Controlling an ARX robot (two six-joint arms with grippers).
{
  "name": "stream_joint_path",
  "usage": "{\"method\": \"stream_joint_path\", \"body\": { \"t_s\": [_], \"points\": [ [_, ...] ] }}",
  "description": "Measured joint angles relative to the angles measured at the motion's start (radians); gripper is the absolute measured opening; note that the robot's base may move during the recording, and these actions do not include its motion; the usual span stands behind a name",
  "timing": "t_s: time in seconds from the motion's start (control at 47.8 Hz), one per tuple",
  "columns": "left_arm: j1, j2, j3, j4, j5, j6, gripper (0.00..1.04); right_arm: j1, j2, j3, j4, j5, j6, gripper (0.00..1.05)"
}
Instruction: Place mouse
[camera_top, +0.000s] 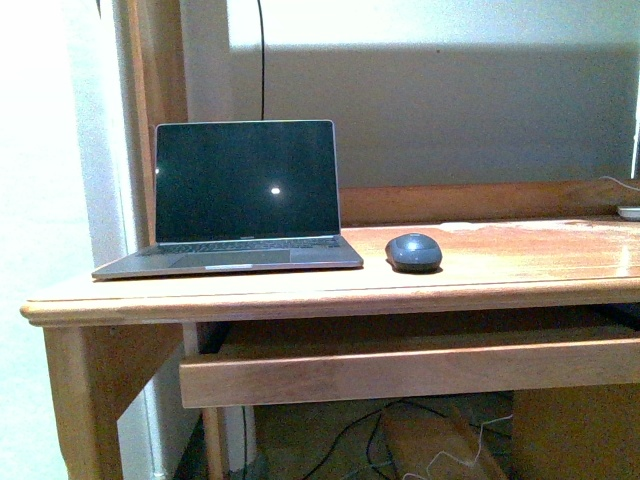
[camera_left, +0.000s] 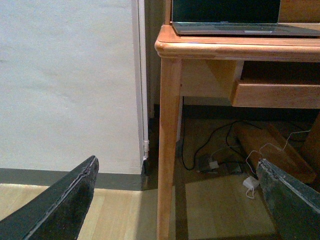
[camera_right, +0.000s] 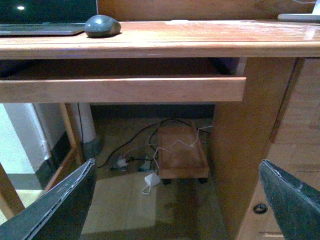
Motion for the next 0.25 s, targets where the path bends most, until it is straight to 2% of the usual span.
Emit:
{"method": "stream_joint_path", "body": {
  "t_s": [0.251],
  "points": [
    [0.0, 0.0, 0.0, 0.0, 0.0, 0.0, 0.97, 0.0, 0.0, 0.0, 0.0, 0.0, 0.0, 0.97]
  ]
}}
